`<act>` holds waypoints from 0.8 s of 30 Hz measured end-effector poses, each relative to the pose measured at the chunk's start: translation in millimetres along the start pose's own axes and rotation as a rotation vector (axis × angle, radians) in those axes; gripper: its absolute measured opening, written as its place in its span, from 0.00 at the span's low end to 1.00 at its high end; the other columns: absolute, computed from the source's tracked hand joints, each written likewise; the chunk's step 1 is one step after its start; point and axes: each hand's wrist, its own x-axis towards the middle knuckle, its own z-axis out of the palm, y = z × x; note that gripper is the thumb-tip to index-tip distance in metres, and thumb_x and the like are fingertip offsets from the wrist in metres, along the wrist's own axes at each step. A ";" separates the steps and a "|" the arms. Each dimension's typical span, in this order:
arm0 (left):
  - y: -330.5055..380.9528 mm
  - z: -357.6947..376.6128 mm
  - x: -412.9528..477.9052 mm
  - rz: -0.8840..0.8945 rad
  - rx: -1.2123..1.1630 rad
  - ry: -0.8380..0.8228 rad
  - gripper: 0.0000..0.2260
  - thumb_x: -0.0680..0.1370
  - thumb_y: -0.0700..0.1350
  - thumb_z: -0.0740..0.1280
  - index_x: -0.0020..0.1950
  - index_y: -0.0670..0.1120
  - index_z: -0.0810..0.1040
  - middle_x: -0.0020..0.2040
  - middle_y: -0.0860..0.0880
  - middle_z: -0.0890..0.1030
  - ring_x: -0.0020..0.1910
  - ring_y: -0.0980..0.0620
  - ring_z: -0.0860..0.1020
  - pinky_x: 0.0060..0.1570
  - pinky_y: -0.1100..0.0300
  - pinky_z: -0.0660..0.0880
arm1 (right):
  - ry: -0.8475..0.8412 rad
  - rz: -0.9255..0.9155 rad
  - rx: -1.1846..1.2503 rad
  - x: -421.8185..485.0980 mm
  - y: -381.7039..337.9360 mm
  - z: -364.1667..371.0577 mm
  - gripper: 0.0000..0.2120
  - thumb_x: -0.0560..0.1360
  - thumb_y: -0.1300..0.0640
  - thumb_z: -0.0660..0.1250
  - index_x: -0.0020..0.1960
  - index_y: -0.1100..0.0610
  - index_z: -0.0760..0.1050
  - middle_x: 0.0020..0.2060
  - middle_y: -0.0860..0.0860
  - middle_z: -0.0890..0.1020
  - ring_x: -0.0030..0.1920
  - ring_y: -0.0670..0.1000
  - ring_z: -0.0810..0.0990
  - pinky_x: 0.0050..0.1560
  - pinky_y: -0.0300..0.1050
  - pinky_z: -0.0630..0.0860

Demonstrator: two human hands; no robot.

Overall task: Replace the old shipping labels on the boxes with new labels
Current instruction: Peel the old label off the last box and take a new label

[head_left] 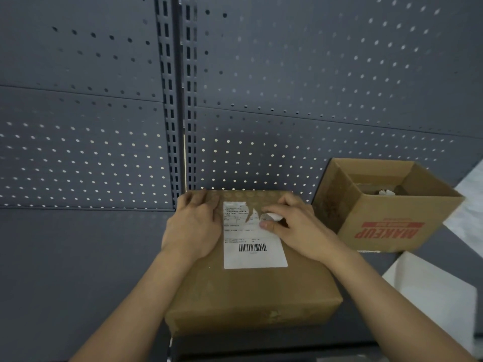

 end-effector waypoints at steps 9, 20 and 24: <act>2.0 -0.6 -0.9 -0.006 0.007 -0.001 0.20 0.84 0.52 0.51 0.75 0.53 0.65 0.77 0.54 0.61 0.77 0.50 0.52 0.63 0.41 0.69 | 0.250 -0.190 -0.181 -13.0 -8.1 -2.6 0.09 0.79 0.53 0.61 0.50 0.55 0.78 0.48 0.48 0.69 0.49 0.48 0.68 0.52 0.50 0.73; 2.5 -3.1 -3.6 0.031 -0.040 0.068 0.18 0.84 0.50 0.54 0.72 0.52 0.71 0.74 0.54 0.68 0.76 0.50 0.56 0.62 0.44 0.71 | 0.286 -0.293 -0.003 -22.5 -12.8 -6.9 0.09 0.80 0.47 0.52 0.49 0.52 0.65 0.50 0.42 0.61 0.39 0.43 0.67 0.35 0.44 0.69; 1.8 -2.5 -3.7 0.041 -0.064 0.107 0.16 0.83 0.50 0.56 0.68 0.50 0.75 0.70 0.52 0.71 0.73 0.50 0.61 0.59 0.46 0.72 | 0.278 -0.247 0.105 -25.6 -14.9 -9.1 0.13 0.78 0.40 0.59 0.47 0.50 0.63 0.49 0.43 0.62 0.43 0.43 0.71 0.39 0.41 0.72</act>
